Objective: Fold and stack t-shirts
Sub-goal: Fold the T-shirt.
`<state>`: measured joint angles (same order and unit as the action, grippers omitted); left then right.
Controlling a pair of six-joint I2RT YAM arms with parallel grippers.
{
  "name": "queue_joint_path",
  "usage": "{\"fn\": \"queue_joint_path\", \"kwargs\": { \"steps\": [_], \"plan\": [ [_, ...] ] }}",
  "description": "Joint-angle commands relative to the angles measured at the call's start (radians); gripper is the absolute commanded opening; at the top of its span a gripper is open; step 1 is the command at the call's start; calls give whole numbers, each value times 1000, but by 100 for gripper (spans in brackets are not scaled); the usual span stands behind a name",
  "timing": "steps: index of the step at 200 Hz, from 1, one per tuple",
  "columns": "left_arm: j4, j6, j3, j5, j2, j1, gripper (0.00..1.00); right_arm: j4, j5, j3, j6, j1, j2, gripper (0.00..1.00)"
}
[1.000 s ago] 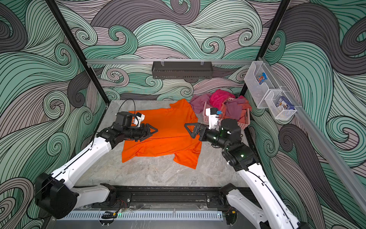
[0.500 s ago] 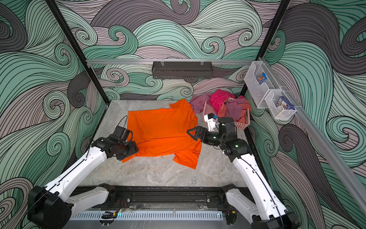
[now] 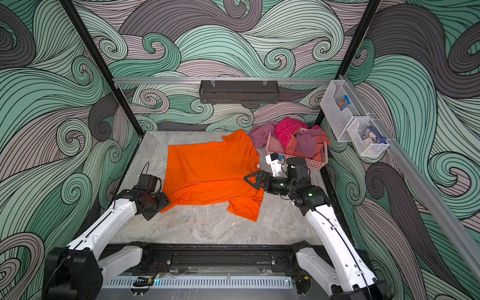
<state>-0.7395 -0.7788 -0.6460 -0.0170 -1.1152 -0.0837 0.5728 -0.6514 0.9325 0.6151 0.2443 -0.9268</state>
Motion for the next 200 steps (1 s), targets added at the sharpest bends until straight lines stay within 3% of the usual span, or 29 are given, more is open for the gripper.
{"fn": "queue_joint_path", "kwargs": {
  "steps": [1,41,85,106,127,137,167,200],
  "plan": [
    [82,-3,1,49,-74,14,76,6,-28,-11,-3,-11,23,99],
    [83,22,-31,82,-217,27,74,11,-26,-14,1,-15,28,99],
    [103,32,-32,75,-252,43,69,12,-31,-12,3,-18,16,99],
    [112,39,-34,75,-269,47,53,11,-31,-14,5,-18,14,99],
    [110,46,-47,76,-298,52,14,12,-33,-20,6,-20,13,99],
    [101,45,-59,83,-302,57,0,13,-34,-22,6,-20,14,99],
    [49,43,-106,108,-346,60,0,41,16,-37,1,-29,17,95],
    [-41,39,-154,114,-269,62,0,58,61,-151,51,-119,9,81]
  ]
}}
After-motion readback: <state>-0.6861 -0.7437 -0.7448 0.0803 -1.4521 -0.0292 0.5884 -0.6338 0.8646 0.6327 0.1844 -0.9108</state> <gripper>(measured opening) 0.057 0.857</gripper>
